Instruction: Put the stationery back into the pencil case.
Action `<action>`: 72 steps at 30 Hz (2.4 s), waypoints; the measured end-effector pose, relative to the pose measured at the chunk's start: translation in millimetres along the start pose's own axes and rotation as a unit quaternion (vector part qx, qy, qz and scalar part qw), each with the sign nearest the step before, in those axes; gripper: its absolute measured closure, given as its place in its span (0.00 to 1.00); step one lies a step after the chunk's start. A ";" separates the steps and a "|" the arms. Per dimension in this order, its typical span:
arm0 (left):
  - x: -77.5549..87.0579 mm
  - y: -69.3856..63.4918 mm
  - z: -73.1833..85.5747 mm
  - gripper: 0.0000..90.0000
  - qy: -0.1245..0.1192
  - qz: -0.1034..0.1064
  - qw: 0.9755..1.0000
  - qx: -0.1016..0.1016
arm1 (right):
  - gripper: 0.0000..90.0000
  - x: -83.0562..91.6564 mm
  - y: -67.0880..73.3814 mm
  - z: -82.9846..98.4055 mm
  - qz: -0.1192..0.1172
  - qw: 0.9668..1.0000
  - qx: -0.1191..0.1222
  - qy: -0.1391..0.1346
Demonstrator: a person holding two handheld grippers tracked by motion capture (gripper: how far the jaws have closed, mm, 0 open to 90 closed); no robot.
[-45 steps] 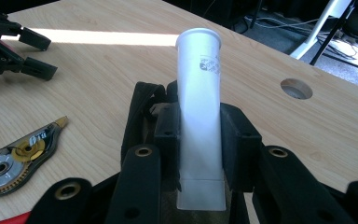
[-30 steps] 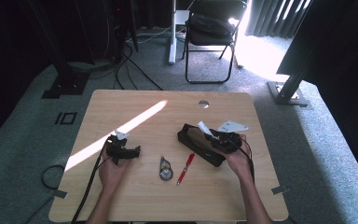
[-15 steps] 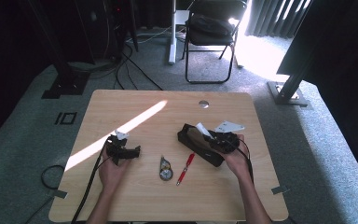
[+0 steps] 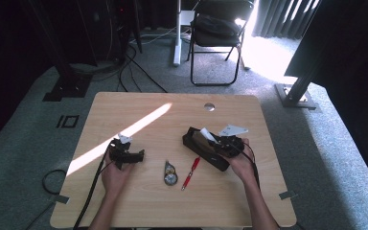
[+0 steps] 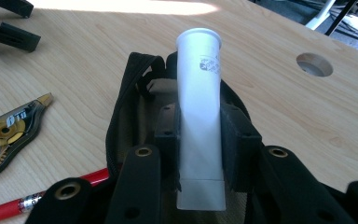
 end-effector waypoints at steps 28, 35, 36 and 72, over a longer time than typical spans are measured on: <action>0.0 0.0 0.0 0.10 0.000 0.000 1.000 0.000 | 0.79 -14.9 -3.0 10.4 0.002 0.999 0.006 0.048; 0.0 0.0 0.0 0.10 0.000 0.000 1.000 0.000 | 0.78 -20.3 -1.6 14.8 -0.004 0.997 0.010 0.072; 0.0 0.0 0.0 0.10 0.000 0.000 1.000 0.000 | 0.78 -21.3 -1.1 15.7 -0.004 0.997 0.009 0.077; 0.0 -0.3 0.0 0.10 0.000 0.001 1.000 0.000 | 0.62 4.7 20.8 -10.3 0.017 0.999 0.018 0.026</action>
Point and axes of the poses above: each handheld gripper's, and its own axes: x roughly backward along the jaws, z roughly out of its underside, y roughly to its left, the point moved 3 cm from there along -x, roughly forward along the jaws, and after that the axes turned 7 degrees about -y, right-handed, at the moved point
